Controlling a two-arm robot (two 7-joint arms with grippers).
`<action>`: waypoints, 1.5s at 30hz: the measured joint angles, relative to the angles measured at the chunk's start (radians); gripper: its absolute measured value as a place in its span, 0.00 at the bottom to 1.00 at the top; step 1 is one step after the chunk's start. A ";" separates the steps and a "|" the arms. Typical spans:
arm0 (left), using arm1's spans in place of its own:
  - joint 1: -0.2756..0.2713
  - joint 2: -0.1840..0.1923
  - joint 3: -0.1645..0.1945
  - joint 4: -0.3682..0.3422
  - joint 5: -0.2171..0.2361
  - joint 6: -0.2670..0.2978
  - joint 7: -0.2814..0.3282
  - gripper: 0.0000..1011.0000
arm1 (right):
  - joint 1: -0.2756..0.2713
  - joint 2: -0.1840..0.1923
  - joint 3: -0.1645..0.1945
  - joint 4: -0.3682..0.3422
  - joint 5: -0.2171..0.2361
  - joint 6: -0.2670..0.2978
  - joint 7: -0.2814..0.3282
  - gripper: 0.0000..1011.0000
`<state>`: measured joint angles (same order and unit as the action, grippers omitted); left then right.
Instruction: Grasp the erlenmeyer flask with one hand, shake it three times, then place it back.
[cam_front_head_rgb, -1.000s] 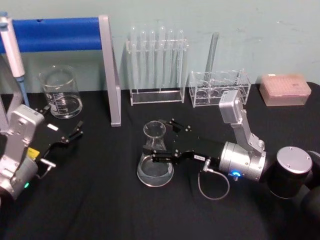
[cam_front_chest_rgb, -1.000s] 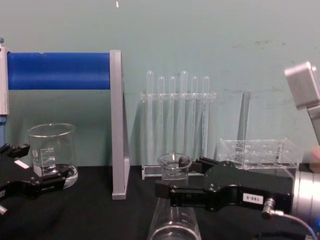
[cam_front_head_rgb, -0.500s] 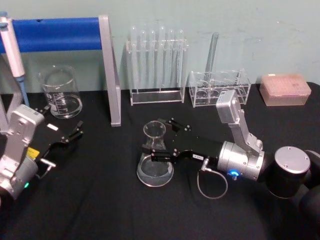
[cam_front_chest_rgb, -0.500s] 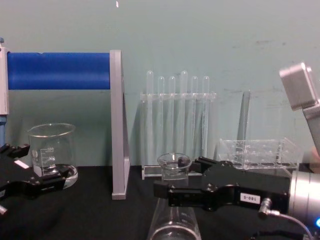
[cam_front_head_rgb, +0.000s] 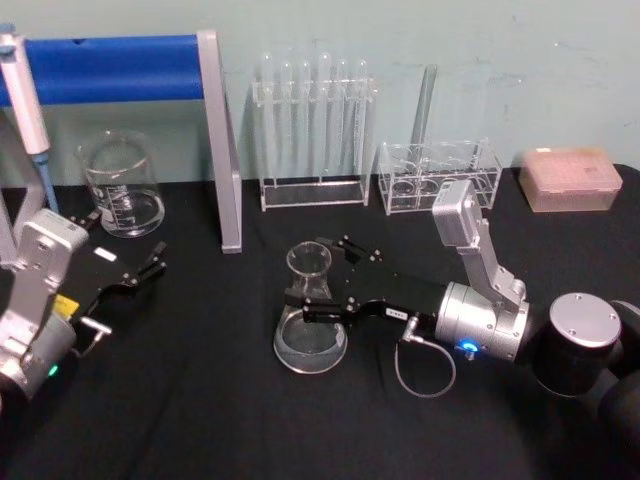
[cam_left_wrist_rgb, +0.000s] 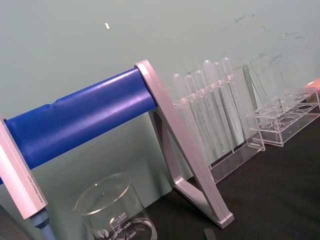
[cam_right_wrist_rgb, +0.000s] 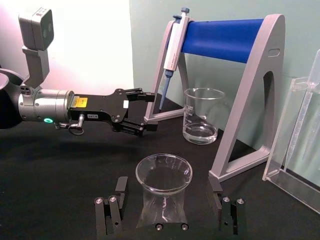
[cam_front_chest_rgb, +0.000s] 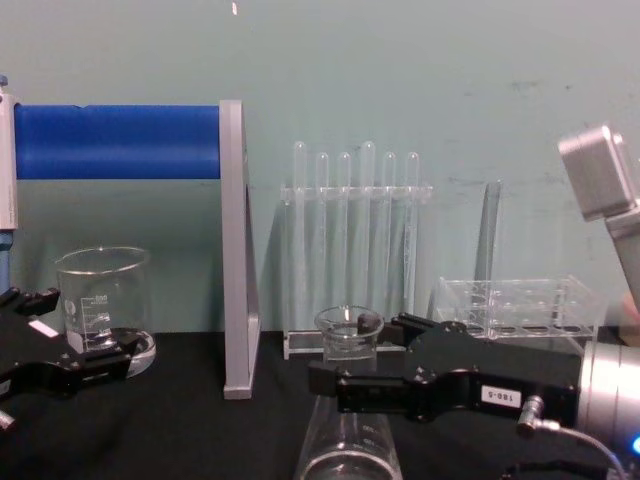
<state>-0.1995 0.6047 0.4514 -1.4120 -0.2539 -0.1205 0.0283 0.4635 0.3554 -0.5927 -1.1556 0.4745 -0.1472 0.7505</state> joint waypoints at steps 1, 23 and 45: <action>0.000 0.000 0.000 0.000 0.000 0.000 0.000 0.99 | 0.000 0.000 0.000 0.000 0.000 0.000 0.000 0.99; 0.000 0.000 0.000 0.000 0.000 0.000 0.000 0.99 | 0.000 0.000 0.000 0.000 0.002 0.000 0.003 0.99; 0.000 0.000 0.000 0.000 0.000 0.000 0.000 0.99 | 0.000 0.000 0.000 0.000 0.002 0.000 0.003 0.61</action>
<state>-0.1995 0.6047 0.4514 -1.4120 -0.2539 -0.1205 0.0283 0.4636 0.3556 -0.5928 -1.1555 0.4769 -0.1472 0.7536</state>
